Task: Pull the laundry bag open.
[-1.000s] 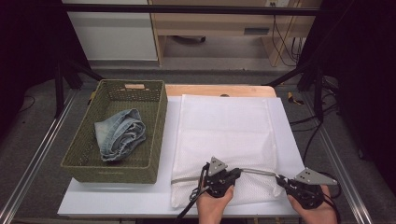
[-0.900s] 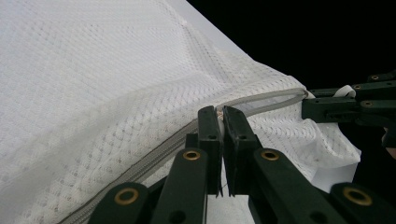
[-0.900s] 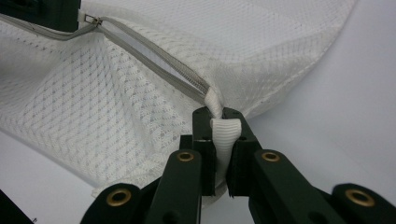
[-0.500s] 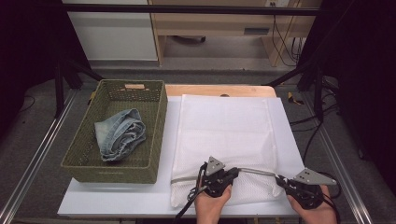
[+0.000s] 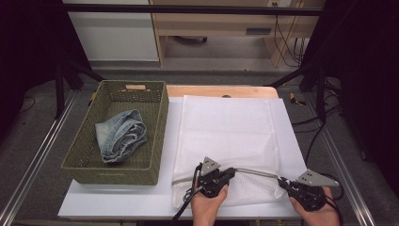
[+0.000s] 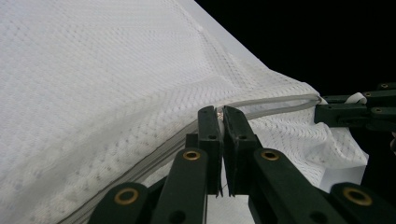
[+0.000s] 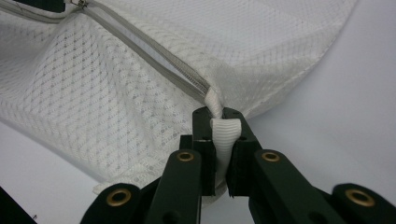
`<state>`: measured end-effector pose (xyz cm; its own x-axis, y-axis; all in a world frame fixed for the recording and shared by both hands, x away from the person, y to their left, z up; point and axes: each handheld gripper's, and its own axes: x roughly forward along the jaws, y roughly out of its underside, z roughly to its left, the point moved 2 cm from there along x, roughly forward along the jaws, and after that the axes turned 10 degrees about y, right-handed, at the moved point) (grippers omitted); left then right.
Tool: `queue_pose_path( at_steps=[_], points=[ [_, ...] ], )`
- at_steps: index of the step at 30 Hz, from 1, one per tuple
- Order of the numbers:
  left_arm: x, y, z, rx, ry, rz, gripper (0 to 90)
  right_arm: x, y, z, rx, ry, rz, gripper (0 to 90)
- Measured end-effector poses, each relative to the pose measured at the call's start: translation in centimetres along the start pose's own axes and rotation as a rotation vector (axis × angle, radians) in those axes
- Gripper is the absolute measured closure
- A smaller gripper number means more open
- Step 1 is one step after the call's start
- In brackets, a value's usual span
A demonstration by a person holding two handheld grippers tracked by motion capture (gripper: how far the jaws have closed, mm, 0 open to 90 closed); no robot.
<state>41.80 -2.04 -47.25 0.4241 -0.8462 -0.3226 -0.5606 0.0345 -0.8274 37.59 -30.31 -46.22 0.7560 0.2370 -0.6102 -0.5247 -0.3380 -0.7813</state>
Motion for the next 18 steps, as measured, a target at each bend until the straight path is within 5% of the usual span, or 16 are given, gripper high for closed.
queue_pose_path(
  at_steps=[18],
  points=[
    [-0.85,0.07,0.59,0.005,-0.005,0.018,86.9,0.02,0.04,0.10,-0.002,0.002,0.008,84.8]
  ],
)
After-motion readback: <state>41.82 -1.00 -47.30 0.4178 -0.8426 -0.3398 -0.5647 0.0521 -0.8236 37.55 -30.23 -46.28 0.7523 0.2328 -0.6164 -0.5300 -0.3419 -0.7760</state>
